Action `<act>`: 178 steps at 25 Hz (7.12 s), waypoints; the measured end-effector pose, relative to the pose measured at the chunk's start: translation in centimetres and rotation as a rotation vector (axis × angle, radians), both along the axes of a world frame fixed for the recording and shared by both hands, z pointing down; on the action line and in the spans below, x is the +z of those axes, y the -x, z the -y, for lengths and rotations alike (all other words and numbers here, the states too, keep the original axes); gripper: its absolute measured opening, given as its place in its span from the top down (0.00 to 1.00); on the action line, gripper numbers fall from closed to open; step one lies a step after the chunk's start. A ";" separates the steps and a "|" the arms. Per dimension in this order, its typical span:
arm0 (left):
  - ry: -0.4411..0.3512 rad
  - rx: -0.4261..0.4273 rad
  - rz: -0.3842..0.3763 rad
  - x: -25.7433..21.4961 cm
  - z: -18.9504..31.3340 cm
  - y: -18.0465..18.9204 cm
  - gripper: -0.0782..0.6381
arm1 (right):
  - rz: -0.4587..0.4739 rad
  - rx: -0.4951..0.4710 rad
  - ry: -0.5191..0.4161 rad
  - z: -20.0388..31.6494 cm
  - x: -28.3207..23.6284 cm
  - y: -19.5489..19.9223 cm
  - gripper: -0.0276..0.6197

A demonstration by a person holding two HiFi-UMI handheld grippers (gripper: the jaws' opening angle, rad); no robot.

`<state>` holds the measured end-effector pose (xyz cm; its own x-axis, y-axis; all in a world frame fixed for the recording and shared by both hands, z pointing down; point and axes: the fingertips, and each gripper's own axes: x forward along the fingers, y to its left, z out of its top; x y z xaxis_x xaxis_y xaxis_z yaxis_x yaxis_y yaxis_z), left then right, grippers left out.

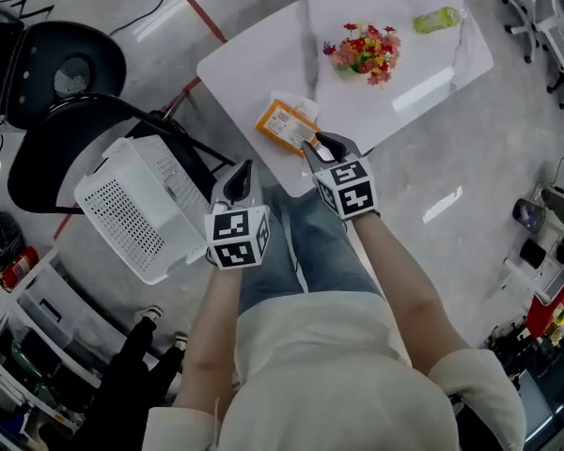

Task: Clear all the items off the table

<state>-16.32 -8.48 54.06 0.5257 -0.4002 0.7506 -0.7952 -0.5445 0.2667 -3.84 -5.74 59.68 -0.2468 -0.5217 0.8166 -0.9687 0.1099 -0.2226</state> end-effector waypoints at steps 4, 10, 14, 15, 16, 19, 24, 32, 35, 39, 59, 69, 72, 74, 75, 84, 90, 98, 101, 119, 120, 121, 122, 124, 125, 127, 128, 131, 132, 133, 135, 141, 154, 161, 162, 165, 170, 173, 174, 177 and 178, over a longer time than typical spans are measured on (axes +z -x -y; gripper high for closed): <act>0.020 -0.001 0.007 1.7 -0.2 -0.3 0.88 | -0.015 -0.041 0.035 0.1 2.5 0.3 0.66; 0.039 0.006 0.010 3.7 -0.3 -0.7 0.88 | -0.047 -0.124 0.073 0.2 5.9 1.0 0.50; 0.053 -0.010 0.007 4.9 -0.1 -0.4 0.88 | -0.058 -0.140 0.092 0.6 7.8 1.2 0.42; 0.056 -0.015 0.007 5.1 -0.1 -0.3 0.88 | -0.058 -0.144 0.098 0.7 8.2 1.3 0.39; 0.059 -0.019 0.007 5.4 0.0 -0.2 0.88 | -0.059 -0.149 0.104 0.8 8.5 1.4 0.36; 0.067 -0.025 0.009 6.3 0.1 0.0 0.88 | -0.066 -0.171 0.120 1.0 9.7 1.6 0.31; 0.083 -0.033 0.020 7.6 -0.1 0.8 0.88 | -0.071 -0.207 0.147 0.9 11.4 2.3 0.25; 0.106 -0.034 0.023 9.6 -0.9 0.9 0.88 | -0.115 -0.290 0.177 0.7 14.2 3.0 0.17; 0.110 -0.034 0.020 9.9 -1.1 0.8 0.88 | -0.128 -0.291 0.185 0.9 14.9 3.0 0.15; 0.115 -0.030 0.020 10.3 -1.5 0.8 0.88 | -0.164 -0.294 0.196 1.0 16.0 2.7 0.15; 0.122 -0.038 0.028 11.1 -2.7 1.3 0.88 | -0.298 -0.397 0.202 0.8 18.5 1.0 0.26; 0.098 -0.033 0.028 9.5 -2.8 0.6 0.88 | -0.322 -0.383 0.191 0.5 16.5 0.9 0.52; 0.085 -0.037 0.026 8.5 -2.7 0.4 0.88 | -0.305 -0.362 0.207 -0.3 15.8 0.8 0.53; 0.074 -0.039 0.022 7.9 -2.7 0.2 0.88 | -0.310 -0.361 0.207 -0.8 15.3 0.6 0.53; 0.069 -0.039 0.020 7.5 -2.7 0.1 0.88 | -0.312 -0.362 0.207 -1.2 15.0 0.5 0.53; 0.039 -0.057 0.012 4.9 -3.6 -0.5 0.88 | -0.314 -0.360 0.172 -2.6 11.7 0.1 0.53; 0.022 -0.077 0.006 2.8 -4.5 -0.8 0.88 | -0.295 -0.341 0.144 -2.7 8.5 -0.1 0.53; 0.000 -0.097 0.007 0.2 -5.7 -0.7 0.88 | -0.292 -0.356 0.123 -3.4 4.6 -0.4 0.53; -0.014 -0.105 0.005 -0.9 -6.0 -0.6 0.88 | -0.297 -0.362 0.107 -3.7 3.0 -0.6 0.53; -0.084 -0.143 -0.007 -7.1 -8.6 -0.3 0.88 | -0.318 -0.475 0.009 -6.2 -6.2 0.8 0.53; -0.088 -0.151 -0.011 -7.4 -8.7 -0.2 0.88 | -0.325 -0.488 0.003 -6.3 -6.6 0.8 0.53; -0.091 -0.159 -0.013 -7.7 -8.8 -0.1 0.88 | -0.330 -0.502 -0.001 -6.6 -7.0 1.0 0.53; -0.095 -0.166 -0.013 -8.0 -9.0 0.1 0.88 | -0.335 -0.515 -0.003 -6.9 -7.3 1.1 0.53; -0.106 -0.175 -0.011 -8.5 -9.3 0.5 0.88 | -0.344 -0.535 -0.011 -7.3 -7.8 1.4 0.53; -0.113 -0.178 -0.011 -8.7 -9.4 0.7 0.88 | -0.348 -0.540 -0.016 -7.4 -8.0 1.5 0.53; -0.123 -0.185 -0.008 -9.1 -9.6 1.2 0.88 | -0.350 -0.549 -0.027 -7.5 -8.5 1.8 0.53; -0.126 -0.191 -0.006 -9.2 -9.8 1.4 0.88 | -0.351 -0.556 -0.030 -7.6 -8.7 2.0 0.53; -0.129 -0.207 -0.007 -9.6 -10.0 1.8 0.88 | -0.359 -0.577 -0.037 -7.7 -9.2 2.3 0.53; -0.130 -0.211 -0.009 -9.8 -9.9 2.0 0.88 | -0.362 -0.582 -0.040 -7.6 -9.4 2.4 0.53; -0.130 -0.213 -0.010 -10.0 -9.8 2.2 0.88 | -0.363 -0.585 -0.043 -7.4 -9.6 2.6 0.53; -0.130 -0.219 -0.013 -10.4 -9.6 2.7 0.88 | -0.361 -0.591 -0.045 -7.3 -10.0 3.1 0.53; -0.134 -0.251 -0.009 -11.4 -8.9 5.5 0.88 | -0.361 -0.630 -0.048 -7.0 -11.1 5.6 0.53; -0.152 -0.334 0.017 -12.5 -7.7 13.8 0.88 | -0.347 -0.747 -0.092 -5.2 -12.6 14.3 0.53; -0.141 -0.381 0.027 -12.4 -8.2 18.0 0.88 | -0.351 -0.843 -0.111 -4.9 -12.9 19.5 0.53; -0.140 -0.390 0.027 -12.4 -8.2 18.6 0.88 | -0.350 -0.856 -0.113 -5.0 -12.9 20.2 0.53; -0.142 -0.415 0.028 -12.5 -8.2 20.4 0.88 | -0.349 -0.891 -0.117 -5.0 -12.8 22.2 0.53; -0.144 -0.455 0.031 -12.4 -8.6 23.5 0.88 | -0.349 -0.937 -0.121 -4.9 -12.6 25.4 0.53; -0.143 -0.473 0.036 -12.4 -8.9 25.1 0.88 | -0.344 -0.957 -0.122 -4.9 -12.4 27.1 0.53; -0.142 -0.480 0.037 -12.3 -9.0 25.6 0.88 | -0.343 -0.964 -0.122 -4.9 -12.4 27.7 0.53; -0.136 -0.502 0.037 -12.2 -9.2 27.2 0.88 | -0.341 -0.987 -0.124 -4.8 -12.4 29.5 0.53; -0.133 -0.509 0.038 -12.2 -9.3 27.8 0.88 | -0.340 -0.994 -0.124 -4.8 -12.4 30.1 0.53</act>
<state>-44.10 0.79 41.89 0.2133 -0.6912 0.6905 -0.9757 -0.1140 0.1873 -33.98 -0.97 47.33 -0.3774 -0.2949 0.8778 -0.4396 0.8914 0.1105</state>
